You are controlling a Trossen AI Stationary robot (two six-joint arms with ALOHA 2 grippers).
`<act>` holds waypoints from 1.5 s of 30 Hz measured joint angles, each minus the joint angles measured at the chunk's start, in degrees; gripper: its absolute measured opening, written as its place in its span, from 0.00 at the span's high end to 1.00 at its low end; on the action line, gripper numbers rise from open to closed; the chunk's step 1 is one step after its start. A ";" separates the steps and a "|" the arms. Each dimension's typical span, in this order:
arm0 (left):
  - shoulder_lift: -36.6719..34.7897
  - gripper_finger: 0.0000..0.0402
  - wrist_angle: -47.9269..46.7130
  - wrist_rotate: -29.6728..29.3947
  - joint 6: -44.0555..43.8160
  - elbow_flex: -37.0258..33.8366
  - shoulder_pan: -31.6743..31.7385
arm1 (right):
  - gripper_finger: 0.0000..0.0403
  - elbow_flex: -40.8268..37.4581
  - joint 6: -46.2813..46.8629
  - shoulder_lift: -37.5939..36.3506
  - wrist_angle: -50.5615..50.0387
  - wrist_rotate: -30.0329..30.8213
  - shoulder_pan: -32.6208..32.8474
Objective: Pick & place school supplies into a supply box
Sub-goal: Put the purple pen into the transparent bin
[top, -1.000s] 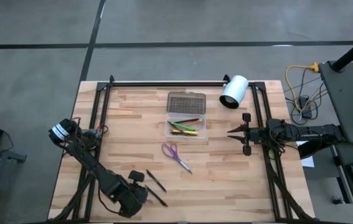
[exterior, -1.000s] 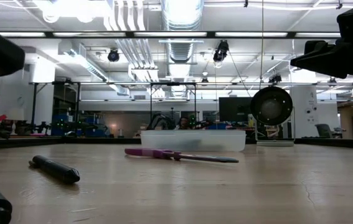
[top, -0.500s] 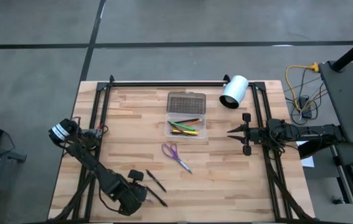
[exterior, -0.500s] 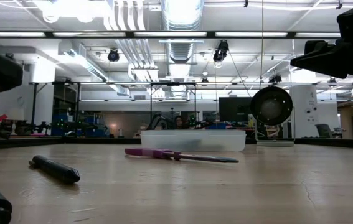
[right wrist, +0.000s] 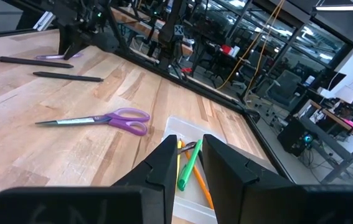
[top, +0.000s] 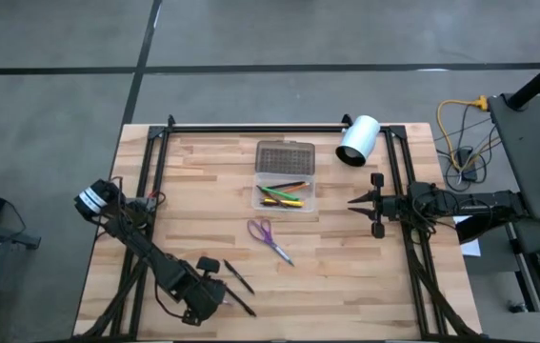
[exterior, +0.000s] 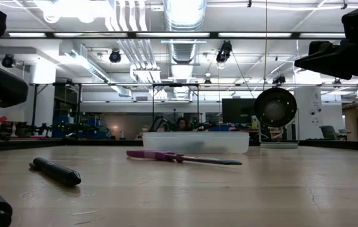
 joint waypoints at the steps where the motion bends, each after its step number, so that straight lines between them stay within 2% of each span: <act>1: -0.02 0.88 0.01 0.73 0.04 -0.09 0.04 | 0.83 0.00 0.00 0.00 0.00 -0.02 0.02; 5: -0.07 0.97 0.05 2.62 0.04 -0.18 0.14 | 0.83 0.00 0.00 0.02 -0.01 -0.02 0.01; 14: 0.37 0.97 -1.08 4.96 0.50 2.24 0.11 | 0.83 0.00 0.00 0.01 0.00 -0.02 0.02; 18: 0.37 0.97 -0.26 4.18 7.10 4.35 -0.06 | 0.83 0.00 0.00 0.00 -0.01 -0.02 0.00; 25: 0.31 0.97 -0.26 -5.58 16.75 7.91 -0.28 | 0.83 0.00 0.00 0.07 0.00 -0.02 0.01; 37: 0.31 0.97 0.24 -27.45 27.82 9.47 0.60 | 0.83 0.00 0.00 0.04 0.00 0.00 0.00; 42: 0.24 0.97 2.08 -32.87 30.26 9.40 2.55 | 0.83 0.00 0.00 0.04 0.00 -0.02 0.02; 45: 0.22 0.97 2.58 -33.99 31.52 9.40 4.44 | 0.83 0.00 0.00 0.04 0.00 -0.02 0.01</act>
